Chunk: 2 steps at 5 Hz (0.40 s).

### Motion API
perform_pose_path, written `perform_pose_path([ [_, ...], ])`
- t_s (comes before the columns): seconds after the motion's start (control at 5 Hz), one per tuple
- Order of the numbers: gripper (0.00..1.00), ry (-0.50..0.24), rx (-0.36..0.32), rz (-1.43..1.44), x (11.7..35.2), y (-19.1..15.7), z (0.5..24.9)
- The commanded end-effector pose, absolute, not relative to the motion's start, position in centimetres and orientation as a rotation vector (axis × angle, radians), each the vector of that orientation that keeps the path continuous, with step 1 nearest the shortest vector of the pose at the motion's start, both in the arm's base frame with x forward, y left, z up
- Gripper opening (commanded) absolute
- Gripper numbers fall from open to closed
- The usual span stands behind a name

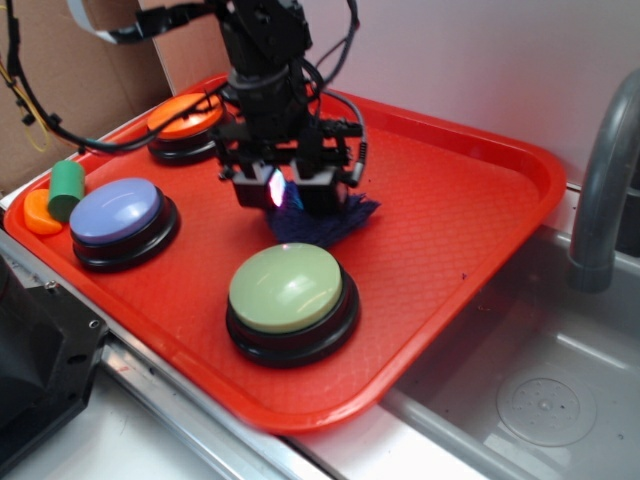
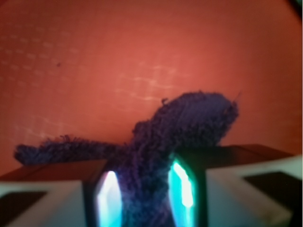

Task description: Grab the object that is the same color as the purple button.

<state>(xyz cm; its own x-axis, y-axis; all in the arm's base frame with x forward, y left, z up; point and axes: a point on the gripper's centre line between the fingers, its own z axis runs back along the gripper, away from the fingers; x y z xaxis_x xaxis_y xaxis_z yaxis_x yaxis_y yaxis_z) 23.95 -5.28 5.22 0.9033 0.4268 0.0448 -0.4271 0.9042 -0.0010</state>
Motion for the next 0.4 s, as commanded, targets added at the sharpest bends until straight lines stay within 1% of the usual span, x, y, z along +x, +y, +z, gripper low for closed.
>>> perform_pose_path([
  [0.0,0.0,-0.326,-0.045,0.096,25.8,-1.1,17.3],
  [0.2,1.0,-0.316,-0.06,-0.156,27.4,-1.5,22.4],
])
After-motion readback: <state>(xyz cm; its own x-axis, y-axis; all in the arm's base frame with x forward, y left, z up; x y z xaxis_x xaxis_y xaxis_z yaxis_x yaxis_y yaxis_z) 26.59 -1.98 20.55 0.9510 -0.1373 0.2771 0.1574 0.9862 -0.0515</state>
